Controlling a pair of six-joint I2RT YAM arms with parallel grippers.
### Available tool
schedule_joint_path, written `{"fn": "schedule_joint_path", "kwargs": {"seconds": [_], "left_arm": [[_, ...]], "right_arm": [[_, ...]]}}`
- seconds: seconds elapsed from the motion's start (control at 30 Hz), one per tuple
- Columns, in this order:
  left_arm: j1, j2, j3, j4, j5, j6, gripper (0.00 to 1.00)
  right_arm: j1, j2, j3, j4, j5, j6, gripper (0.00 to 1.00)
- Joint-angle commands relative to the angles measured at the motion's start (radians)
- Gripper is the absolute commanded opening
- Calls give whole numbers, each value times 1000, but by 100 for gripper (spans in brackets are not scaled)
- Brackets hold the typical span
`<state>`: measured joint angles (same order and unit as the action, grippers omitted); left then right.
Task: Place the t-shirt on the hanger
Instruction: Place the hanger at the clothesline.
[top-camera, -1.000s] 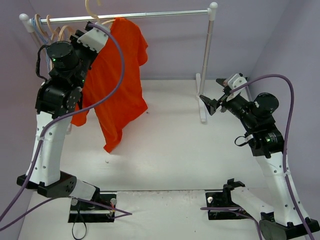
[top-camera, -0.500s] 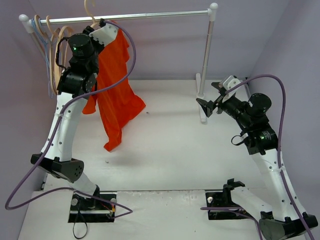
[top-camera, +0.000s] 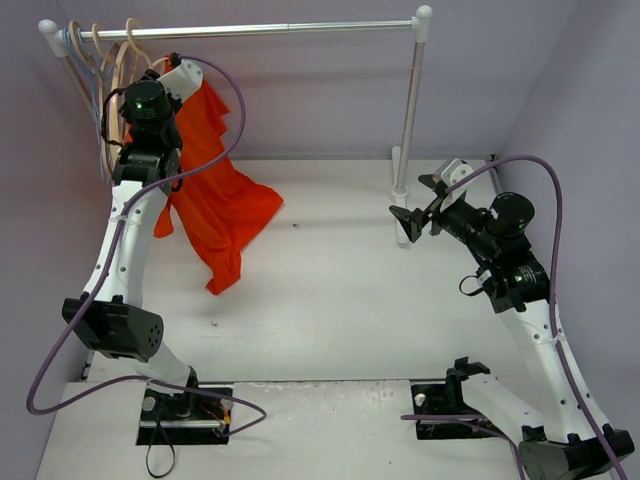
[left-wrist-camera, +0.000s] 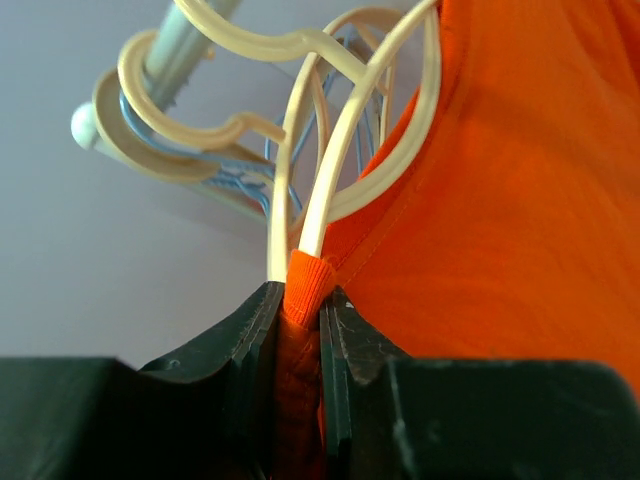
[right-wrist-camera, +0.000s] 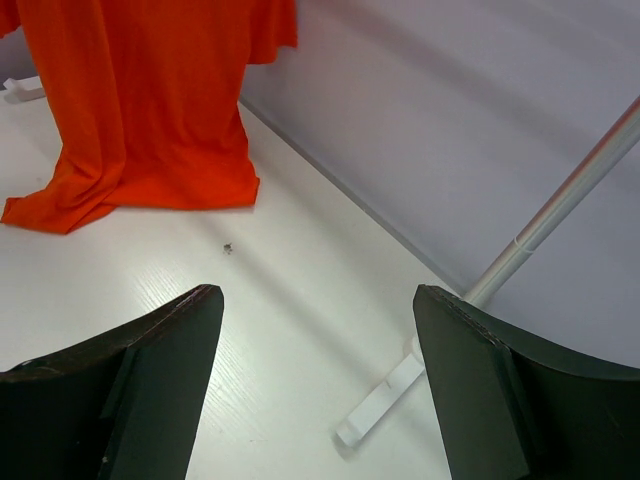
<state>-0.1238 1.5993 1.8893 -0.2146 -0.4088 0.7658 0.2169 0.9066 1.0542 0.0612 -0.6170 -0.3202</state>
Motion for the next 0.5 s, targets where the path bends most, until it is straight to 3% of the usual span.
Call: {"fn": "schedule_joint_path", "kwargs": {"seconds": [0.0,0.17,0.47], "left_arm": [[15,-55,5,153,-10,-22,0],[29,-93,-116,181,-18,-25,0],[70,-104,-156,198,-54,-56,0]], "right_arm": [[6,-11,-2,103,-16,16,79],[10,-11,-11,104,-21,20,79],[19,-2,-11,98,-29,32,79]]}}
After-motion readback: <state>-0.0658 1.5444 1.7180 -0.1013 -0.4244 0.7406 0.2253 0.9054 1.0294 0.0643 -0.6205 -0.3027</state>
